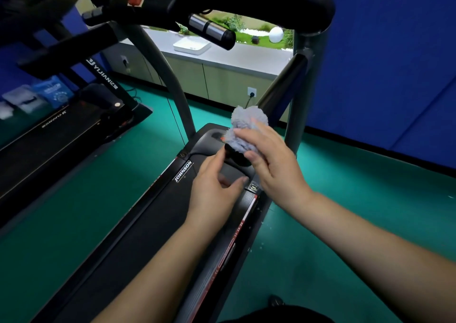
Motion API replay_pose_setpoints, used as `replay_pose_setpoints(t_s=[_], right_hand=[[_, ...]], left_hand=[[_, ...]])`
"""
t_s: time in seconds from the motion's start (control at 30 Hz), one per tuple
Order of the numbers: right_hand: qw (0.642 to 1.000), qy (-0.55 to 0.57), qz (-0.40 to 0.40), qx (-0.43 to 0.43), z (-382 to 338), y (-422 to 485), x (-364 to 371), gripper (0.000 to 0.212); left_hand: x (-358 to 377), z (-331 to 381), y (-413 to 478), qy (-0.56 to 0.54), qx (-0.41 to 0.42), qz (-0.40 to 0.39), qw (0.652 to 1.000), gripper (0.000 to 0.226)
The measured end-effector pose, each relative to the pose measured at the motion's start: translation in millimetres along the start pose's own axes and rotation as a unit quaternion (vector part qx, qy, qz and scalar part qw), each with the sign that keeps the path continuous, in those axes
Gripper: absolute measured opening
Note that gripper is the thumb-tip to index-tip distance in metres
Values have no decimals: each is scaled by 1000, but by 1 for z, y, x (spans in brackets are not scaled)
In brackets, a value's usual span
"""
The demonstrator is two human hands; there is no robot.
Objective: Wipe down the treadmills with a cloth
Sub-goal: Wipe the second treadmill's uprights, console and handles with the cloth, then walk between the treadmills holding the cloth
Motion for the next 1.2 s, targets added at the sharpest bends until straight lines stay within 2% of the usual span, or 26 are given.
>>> replay_pose_setpoints(t_s=[0.2, 0.3, 0.4, 0.47, 0.6, 0.77, 0.9, 1.07, 1.2], right_hand=[[996, -70, 49, -41, -6, -38, -3, 47], [991, -121, 51, -23, 7, -60, 0, 36], [987, -147, 12, 68, 29, -83, 6, 39], [981, -118, 2, 157, 38, -102, 2, 45], [957, -74, -23, 280, 35, -143, -12, 40], [929, 15, -69, 363, 25, -190, -24, 36], [924, 70, -113, 359, 0, -213, -33, 38], [930, 89, -192, 301, -33, -234, -43, 38], [919, 88, -299, 240, -59, -253, -34, 39]], left_hand=[[-4, -5, 2, 8, -2, -51, 999, 73], [-6, -14, 2, 24, -11, -57, 998, 70], [-4, -28, -6, 27, -24, -70, 997, 56], [-4, -44, -17, 54, -41, -94, 993, 47], [-8, -78, -56, 114, -74, -146, 980, 43], [-27, -93, -121, 138, -116, -159, 971, 39], [-50, -86, -175, 134, -167, -131, 968, 30], [-74, -66, -262, 114, -237, -43, 964, 23], [-88, -61, -356, 109, -321, 25, 941, 23]])
Point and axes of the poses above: each hand's wrist, its own y-axis towards the middle knuckle, its own x-axis out of the palm, z = x × y, the point moved 8 cm from there along y, towards the middle knuckle, and after that the axes turned 5 degrees about z, right-handed, at the moved point
